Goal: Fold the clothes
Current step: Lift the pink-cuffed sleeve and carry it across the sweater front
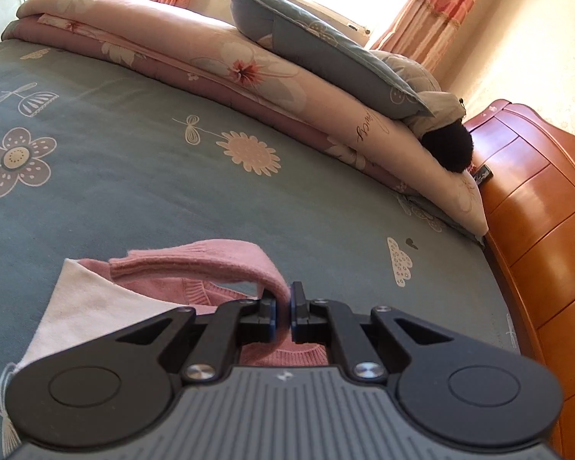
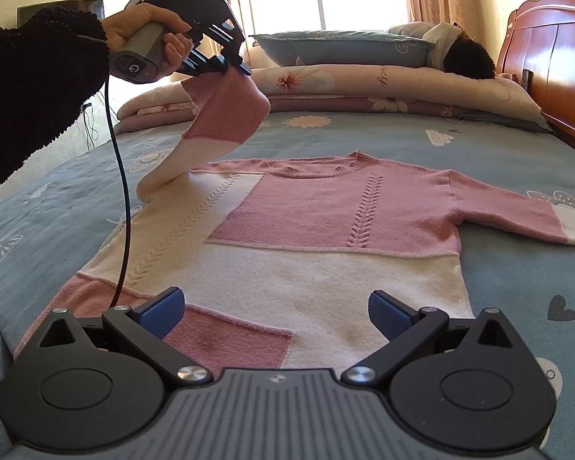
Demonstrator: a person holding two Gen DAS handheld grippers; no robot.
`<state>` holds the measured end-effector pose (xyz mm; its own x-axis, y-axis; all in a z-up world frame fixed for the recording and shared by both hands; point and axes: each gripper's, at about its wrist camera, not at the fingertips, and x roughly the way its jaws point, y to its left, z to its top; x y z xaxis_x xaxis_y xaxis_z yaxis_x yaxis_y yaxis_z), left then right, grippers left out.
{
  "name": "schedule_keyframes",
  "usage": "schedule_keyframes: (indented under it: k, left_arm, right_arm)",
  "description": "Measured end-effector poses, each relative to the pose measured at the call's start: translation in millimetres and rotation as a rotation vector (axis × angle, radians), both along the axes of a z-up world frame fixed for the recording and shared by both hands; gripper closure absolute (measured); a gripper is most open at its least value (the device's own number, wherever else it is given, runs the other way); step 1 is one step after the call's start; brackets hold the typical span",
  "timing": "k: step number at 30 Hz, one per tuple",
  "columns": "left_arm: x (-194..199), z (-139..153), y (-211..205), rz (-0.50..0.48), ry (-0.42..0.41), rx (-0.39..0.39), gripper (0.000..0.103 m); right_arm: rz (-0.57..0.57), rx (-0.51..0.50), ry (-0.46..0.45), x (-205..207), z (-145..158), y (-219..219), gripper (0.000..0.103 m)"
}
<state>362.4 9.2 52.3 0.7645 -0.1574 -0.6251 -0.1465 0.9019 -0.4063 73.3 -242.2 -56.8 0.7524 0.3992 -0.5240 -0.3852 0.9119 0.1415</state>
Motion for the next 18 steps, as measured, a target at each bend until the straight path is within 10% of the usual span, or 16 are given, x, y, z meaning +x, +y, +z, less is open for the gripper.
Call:
schedule_keyframes:
  k: [18]
  left_arm:
    - [7.6,-78.6,-74.2,-0.125,0.11,0.086,0.098]
  right_arm:
    - [-0.035,-0.067,0.037,6.6,-7.6,3.2,0.0]
